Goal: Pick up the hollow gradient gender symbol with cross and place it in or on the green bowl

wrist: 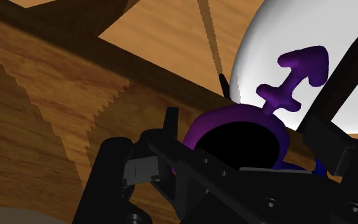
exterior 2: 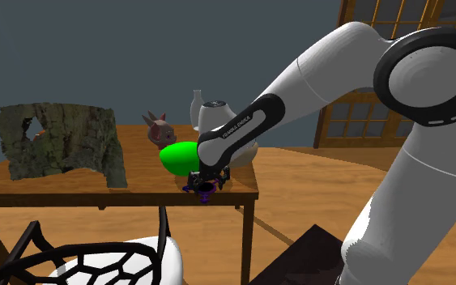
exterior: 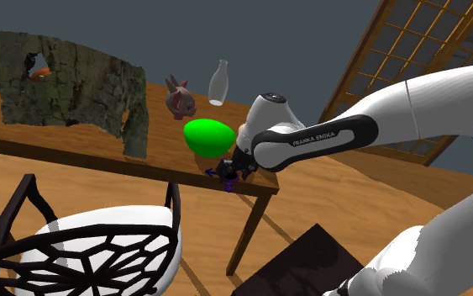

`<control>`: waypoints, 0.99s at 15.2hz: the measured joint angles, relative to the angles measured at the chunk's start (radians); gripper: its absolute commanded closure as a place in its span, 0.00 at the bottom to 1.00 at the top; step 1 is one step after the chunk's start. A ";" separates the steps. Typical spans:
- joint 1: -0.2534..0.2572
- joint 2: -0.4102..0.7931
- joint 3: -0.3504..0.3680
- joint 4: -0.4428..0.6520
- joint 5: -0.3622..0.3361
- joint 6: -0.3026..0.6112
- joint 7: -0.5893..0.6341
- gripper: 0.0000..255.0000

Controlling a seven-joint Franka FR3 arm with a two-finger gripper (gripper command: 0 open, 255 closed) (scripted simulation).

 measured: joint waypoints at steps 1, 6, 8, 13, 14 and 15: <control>0.000 0.002 0.000 0.000 -0.001 0.001 0.001 0.00; 0.000 0.003 0.001 0.001 -0.002 0.003 0.002 1.00; 0.000 0.003 0.001 0.001 -0.001 0.003 0.002 1.00; 0.000 0.003 0.001 0.000 -0.001 0.003 0.002 1.00; 0.000 0.003 0.001 0.000 -0.001 0.003 0.001 1.00; 0.000 0.003 0.001 0.000 -0.001 0.003 0.001 1.00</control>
